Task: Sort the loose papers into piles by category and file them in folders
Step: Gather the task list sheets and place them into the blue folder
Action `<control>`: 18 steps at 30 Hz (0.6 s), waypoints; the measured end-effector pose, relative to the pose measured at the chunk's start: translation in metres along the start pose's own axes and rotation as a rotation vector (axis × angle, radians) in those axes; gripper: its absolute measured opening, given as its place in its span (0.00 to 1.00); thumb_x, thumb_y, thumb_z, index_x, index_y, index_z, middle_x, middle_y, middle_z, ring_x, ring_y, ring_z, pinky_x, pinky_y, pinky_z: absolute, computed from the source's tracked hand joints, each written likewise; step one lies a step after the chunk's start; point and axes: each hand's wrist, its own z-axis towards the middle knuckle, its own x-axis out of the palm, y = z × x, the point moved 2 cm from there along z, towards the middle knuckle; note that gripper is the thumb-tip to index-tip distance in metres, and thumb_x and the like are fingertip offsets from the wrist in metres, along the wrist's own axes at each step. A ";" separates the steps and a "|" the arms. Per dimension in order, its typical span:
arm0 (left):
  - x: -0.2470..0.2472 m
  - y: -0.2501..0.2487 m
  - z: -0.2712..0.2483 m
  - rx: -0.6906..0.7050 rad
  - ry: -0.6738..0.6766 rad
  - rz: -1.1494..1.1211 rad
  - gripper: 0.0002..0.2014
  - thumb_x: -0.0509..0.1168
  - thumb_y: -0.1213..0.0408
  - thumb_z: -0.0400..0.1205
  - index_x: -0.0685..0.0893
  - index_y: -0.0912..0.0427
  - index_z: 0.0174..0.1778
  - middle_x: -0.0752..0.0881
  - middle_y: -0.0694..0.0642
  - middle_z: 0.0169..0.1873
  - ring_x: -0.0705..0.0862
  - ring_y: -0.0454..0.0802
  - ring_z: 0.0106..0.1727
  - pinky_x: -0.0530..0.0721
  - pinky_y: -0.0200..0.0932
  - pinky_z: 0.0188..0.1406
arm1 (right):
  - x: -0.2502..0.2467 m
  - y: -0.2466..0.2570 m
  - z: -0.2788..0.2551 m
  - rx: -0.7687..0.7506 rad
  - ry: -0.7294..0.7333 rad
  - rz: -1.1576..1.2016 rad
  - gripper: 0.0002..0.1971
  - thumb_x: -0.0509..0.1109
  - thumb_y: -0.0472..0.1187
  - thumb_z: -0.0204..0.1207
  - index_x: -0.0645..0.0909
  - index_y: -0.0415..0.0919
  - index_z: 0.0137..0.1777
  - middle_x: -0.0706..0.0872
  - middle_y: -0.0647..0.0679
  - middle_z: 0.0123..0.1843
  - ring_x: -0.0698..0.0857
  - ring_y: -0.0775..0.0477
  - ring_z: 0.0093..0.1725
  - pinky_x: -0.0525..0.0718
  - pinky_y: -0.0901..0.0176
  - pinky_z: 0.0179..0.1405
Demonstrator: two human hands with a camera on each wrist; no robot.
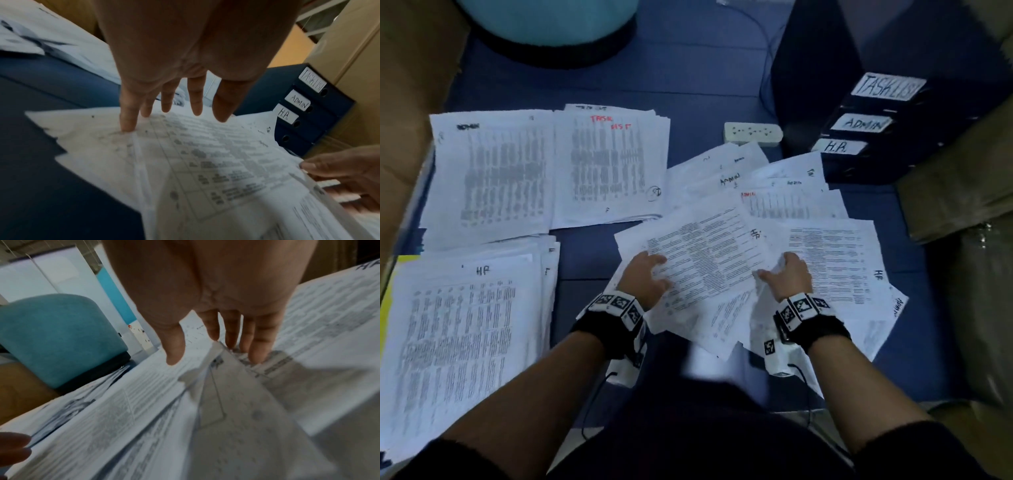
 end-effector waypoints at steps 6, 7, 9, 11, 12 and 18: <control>0.011 -0.002 -0.004 0.009 -0.028 0.050 0.24 0.71 0.63 0.78 0.76 0.54 0.72 0.66 0.58 0.79 0.62 0.53 0.81 0.57 0.45 0.80 | -0.004 0.001 0.000 -0.011 -0.055 0.172 0.21 0.71 0.38 0.80 0.72 0.38 0.71 0.80 0.35 0.68 0.80 0.41 0.53 0.75 0.58 0.47; 0.010 -0.001 -0.005 0.015 -0.030 0.065 0.25 0.71 0.62 0.78 0.76 0.55 0.72 0.67 0.58 0.78 0.63 0.53 0.80 0.58 0.45 0.79 | -0.005 0.002 -0.001 -0.029 -0.023 0.122 0.19 0.70 0.38 0.81 0.74 0.37 0.71 0.81 0.36 0.67 0.81 0.40 0.54 0.74 0.59 0.46; 0.008 0.001 -0.008 0.035 -0.024 0.095 0.25 0.71 0.61 0.78 0.76 0.56 0.72 0.71 0.56 0.75 0.66 0.52 0.78 0.60 0.44 0.77 | -0.008 0.002 -0.004 -0.069 0.013 0.015 0.19 0.68 0.39 0.82 0.77 0.36 0.71 0.81 0.35 0.68 0.81 0.37 0.63 0.76 0.57 0.49; 0.006 0.002 -0.011 0.047 -0.028 0.087 0.25 0.70 0.62 0.79 0.76 0.57 0.72 0.73 0.55 0.74 0.68 0.51 0.76 0.62 0.42 0.74 | -0.015 -0.001 -0.011 -0.135 -0.047 -0.022 0.16 0.66 0.37 0.81 0.80 0.36 0.67 0.80 0.34 0.66 0.79 0.35 0.66 0.76 0.54 0.55; 0.004 0.001 -0.013 0.053 -0.033 0.080 0.25 0.70 0.63 0.79 0.75 0.58 0.73 0.73 0.54 0.74 0.68 0.51 0.76 0.62 0.42 0.74 | -0.020 -0.003 -0.015 -0.177 -0.089 -0.006 0.12 0.64 0.36 0.82 0.81 0.36 0.62 0.80 0.34 0.61 0.80 0.34 0.62 0.76 0.53 0.52; -0.027 -0.023 -0.027 0.158 -0.138 -0.044 0.35 0.68 0.66 0.80 0.61 0.56 0.82 0.66 0.53 0.79 0.65 0.51 0.80 0.63 0.45 0.75 | -0.074 -0.004 -0.058 -0.390 -0.091 0.326 0.09 0.63 0.32 0.84 0.77 0.43 0.43 0.84 0.51 0.38 0.86 0.42 0.35 0.87 0.46 0.36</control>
